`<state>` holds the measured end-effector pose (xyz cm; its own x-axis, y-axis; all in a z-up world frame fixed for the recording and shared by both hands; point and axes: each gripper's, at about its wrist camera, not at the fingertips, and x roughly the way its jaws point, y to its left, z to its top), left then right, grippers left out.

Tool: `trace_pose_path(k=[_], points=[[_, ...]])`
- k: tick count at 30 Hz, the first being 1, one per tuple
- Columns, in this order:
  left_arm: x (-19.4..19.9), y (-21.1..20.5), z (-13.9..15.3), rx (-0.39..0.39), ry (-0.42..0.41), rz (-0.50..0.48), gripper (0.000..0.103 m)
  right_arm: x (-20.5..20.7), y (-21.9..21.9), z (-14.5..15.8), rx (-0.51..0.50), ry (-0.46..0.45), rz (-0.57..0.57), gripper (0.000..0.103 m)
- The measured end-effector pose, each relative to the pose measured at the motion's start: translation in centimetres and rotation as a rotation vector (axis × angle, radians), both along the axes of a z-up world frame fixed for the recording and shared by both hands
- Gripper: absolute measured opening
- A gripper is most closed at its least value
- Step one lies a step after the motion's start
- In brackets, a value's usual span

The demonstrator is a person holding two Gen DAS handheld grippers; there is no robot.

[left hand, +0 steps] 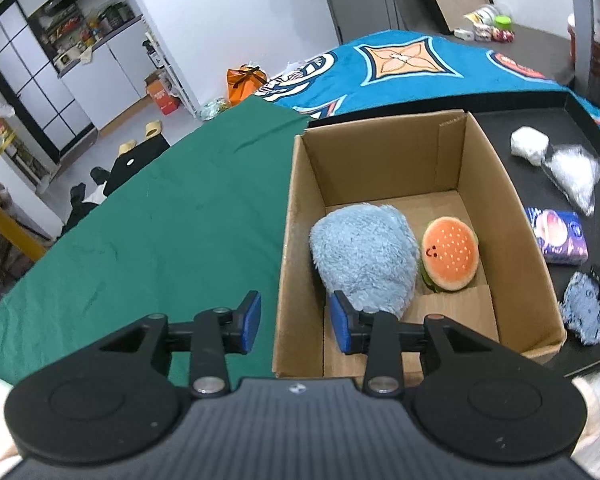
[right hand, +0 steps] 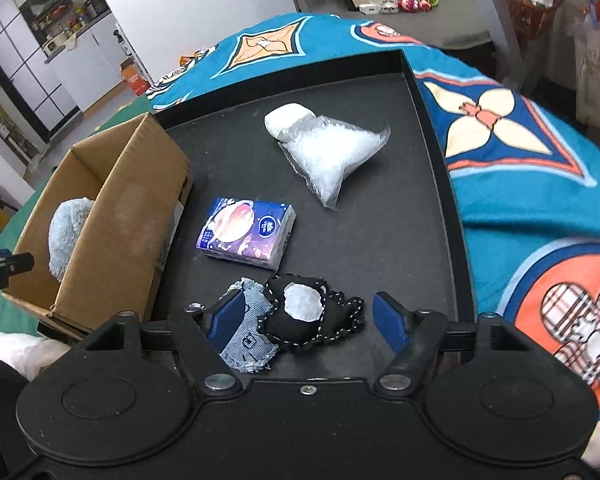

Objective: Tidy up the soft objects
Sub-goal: 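Reach the right gripper to the black beaded item and grasp it, then carry the black beaded item with the right gripper into the box and release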

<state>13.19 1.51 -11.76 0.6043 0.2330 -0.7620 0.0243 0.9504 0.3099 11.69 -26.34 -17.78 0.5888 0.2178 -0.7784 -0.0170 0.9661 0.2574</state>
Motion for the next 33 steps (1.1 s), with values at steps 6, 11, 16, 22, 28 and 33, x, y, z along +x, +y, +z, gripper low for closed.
trace_pose_path(k=[6, 11, 16, 22, 28, 33], points=[[0.4, -0.3, -0.5, 0.032, 0.036, -0.007, 0.037, 0.4, 0.2, -1.7, 0.008, 0.035, -0.029, 0.07], [0.4, -0.6, -0.6, 0.055, 0.047, -0.007, 0.037, 0.5, 0.7, -2.9, -0.027, 0.052, -0.047, 0.057], [0.4, -0.7, -0.5, 0.061, 0.045, 0.0, 0.037, 0.6, 0.3, -3.0, -0.067, 0.065, -0.08, 0.029], [0.4, -0.7, -0.5, 0.059, 0.041, 0.005, 0.037, 0.5, 0.0, -2.8, -0.048, 0.054, -0.084, 0.012], [0.4, -0.6, -0.3, 0.047, 0.034, 0.01, 0.037, -0.1, 0.1, -1.6, -0.024, -0.012, -0.067, 0.01], [0.3, -0.3, -0.2, 0.026, 0.032, 0.016, 0.037, -0.2, 0.5, -0.5, -0.029, -0.032, -0.05, 0.01]])
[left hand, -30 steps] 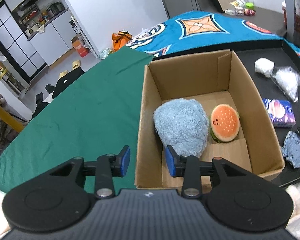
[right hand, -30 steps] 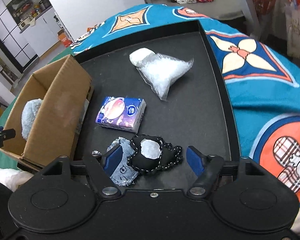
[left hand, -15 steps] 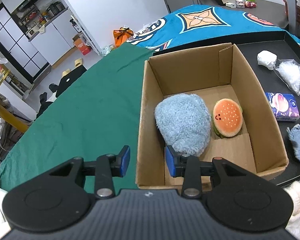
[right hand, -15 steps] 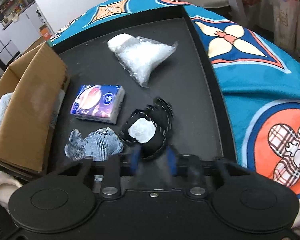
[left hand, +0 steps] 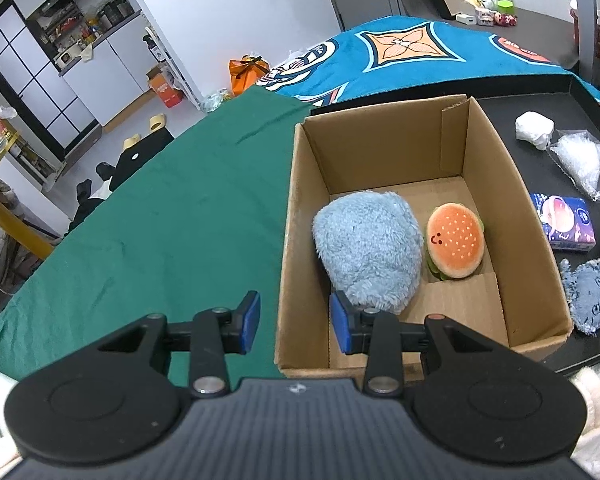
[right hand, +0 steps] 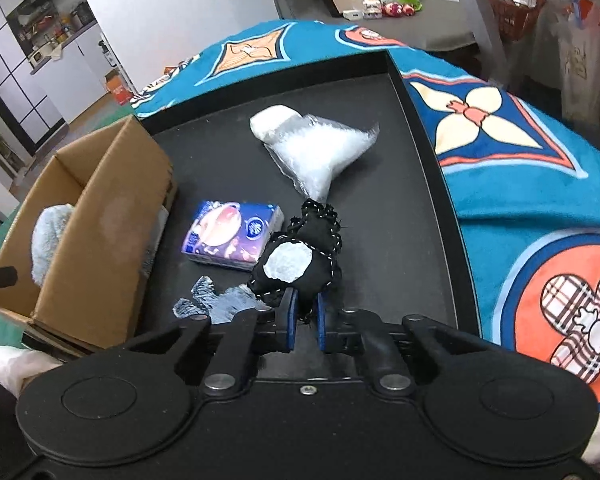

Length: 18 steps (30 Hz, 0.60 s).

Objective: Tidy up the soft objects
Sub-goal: 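Carry the black beaded item with the right gripper into the box and release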

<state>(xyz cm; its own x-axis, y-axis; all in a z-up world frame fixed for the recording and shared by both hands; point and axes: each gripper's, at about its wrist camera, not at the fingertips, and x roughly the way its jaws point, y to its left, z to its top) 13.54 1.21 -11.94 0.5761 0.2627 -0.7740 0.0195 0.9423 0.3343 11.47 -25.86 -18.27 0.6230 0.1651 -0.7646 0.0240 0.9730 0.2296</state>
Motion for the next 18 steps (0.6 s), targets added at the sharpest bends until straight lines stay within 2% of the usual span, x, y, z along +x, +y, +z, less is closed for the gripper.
trace_pose_path(k=[9, 18], points=[[-0.1, 0.5, 0.0, -0.032, -0.009, 0.003, 0.037, 0.3, 0.2, 2.6, 0.001, -0.053, -0.014, 0.01], [-0.1, 2.2, 0.4, -0.113, -0.021, 0.059, 0.037, 1.3, 2.5, 6.2, 0.022, -0.133, 0.028, 0.01]])
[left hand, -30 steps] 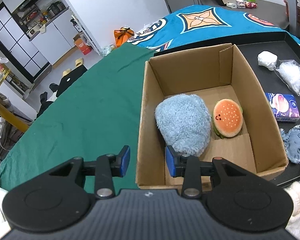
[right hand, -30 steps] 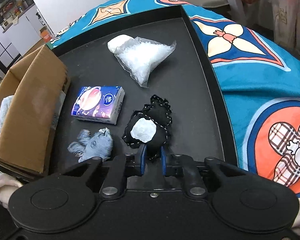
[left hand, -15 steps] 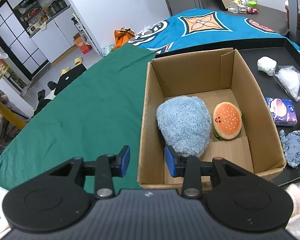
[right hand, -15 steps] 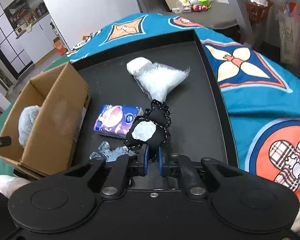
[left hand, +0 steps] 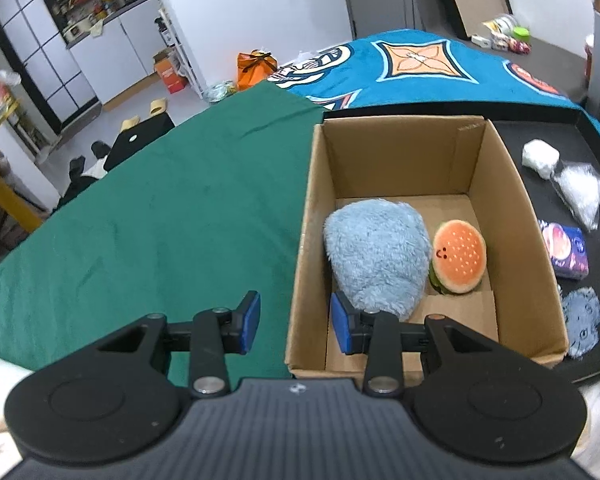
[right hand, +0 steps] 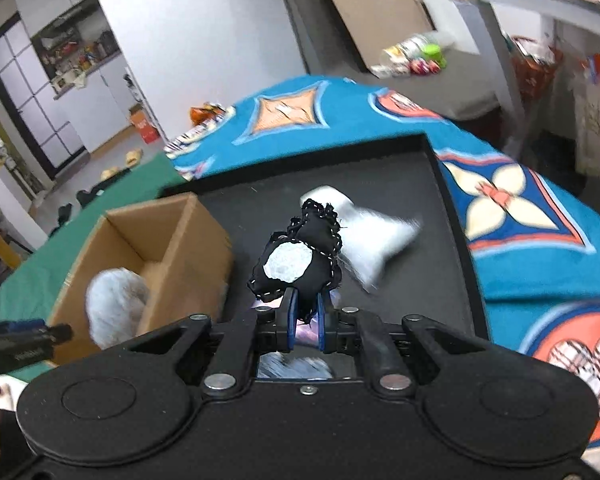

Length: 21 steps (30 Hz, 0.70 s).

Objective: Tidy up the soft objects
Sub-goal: 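Carry the black beaded item with the right gripper into the box and release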

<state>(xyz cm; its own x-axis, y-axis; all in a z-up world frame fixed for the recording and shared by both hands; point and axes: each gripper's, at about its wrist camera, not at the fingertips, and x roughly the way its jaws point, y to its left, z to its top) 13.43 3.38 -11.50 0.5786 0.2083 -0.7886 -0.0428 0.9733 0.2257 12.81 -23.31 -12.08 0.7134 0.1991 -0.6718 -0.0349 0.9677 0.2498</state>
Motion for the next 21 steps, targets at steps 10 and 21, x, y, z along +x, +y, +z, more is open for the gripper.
trace_pose_path(k=[10, 21], points=[[0.0, 0.5, -0.1, -0.045, -0.002, -0.007, 0.037, 1.9, 4.6, 3.4, -0.014, -0.077, 0.109, 0.01], [0.2, 2.1, -0.2, -0.123, -0.014, 0.021, 0.033, 3.6, 9.7, 4.1, -0.054, -0.076, 0.206, 0.01]])
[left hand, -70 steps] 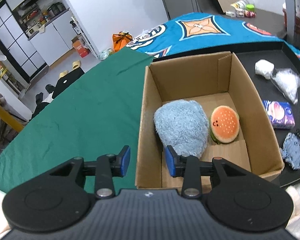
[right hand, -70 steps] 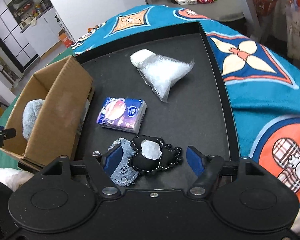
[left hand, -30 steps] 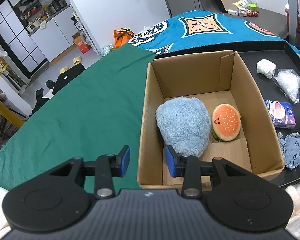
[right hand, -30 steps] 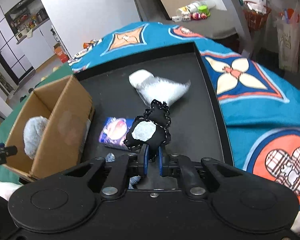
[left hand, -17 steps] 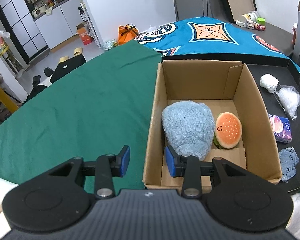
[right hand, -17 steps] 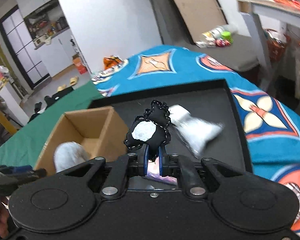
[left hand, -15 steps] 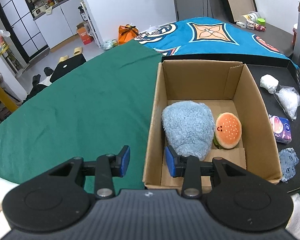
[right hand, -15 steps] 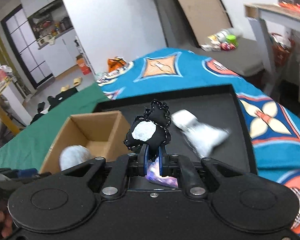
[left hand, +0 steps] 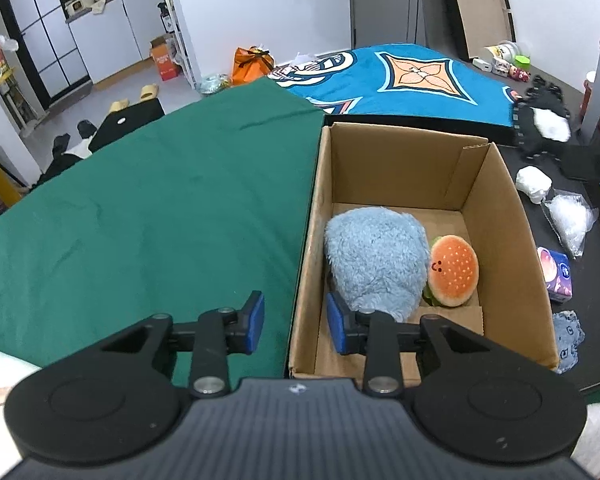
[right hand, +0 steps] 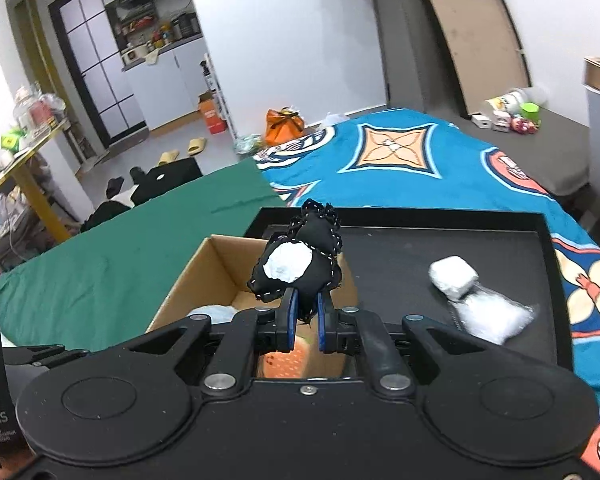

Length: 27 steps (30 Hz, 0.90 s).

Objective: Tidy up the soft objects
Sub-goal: 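Carry the black beaded item with the right gripper into the box and release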

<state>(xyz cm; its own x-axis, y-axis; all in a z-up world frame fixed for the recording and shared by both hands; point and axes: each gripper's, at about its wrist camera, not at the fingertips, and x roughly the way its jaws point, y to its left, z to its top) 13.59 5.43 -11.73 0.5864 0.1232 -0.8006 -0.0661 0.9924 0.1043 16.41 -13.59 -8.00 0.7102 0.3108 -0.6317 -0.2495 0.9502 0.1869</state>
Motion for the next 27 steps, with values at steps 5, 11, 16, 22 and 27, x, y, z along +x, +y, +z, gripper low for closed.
trace_pose_path(k=[5, 11, 16, 22, 27], points=[[0.5, 0.1, -0.6, -0.019, 0.033, -0.019, 0.033, 0.7, 1.8, 0.4, -0.004, 0.003, 0.023, 0.012], [0.7, 0.8, -0.9, -0.055, 0.05, -0.011, 0.012, 1.0, 2.7, -0.2, -0.021, 0.036, 0.02, 0.051], [0.5, 0.7, -0.9, -0.07, 0.044, -0.01, 0.01, 0.2, 1.3, -1.1, -0.028, 0.065, -0.017, 0.053], [0.3, 0.5, -0.6, -0.059, 0.034, -0.021, 0.009, -0.7, -0.7, -1.9, -0.015, 0.096, -0.065, 0.053], [0.3, 0.4, -0.6, -0.049, 0.034, -0.014, 0.009, -1.2, -1.9, -2.2, -0.007, 0.097, -0.083, 0.054]])
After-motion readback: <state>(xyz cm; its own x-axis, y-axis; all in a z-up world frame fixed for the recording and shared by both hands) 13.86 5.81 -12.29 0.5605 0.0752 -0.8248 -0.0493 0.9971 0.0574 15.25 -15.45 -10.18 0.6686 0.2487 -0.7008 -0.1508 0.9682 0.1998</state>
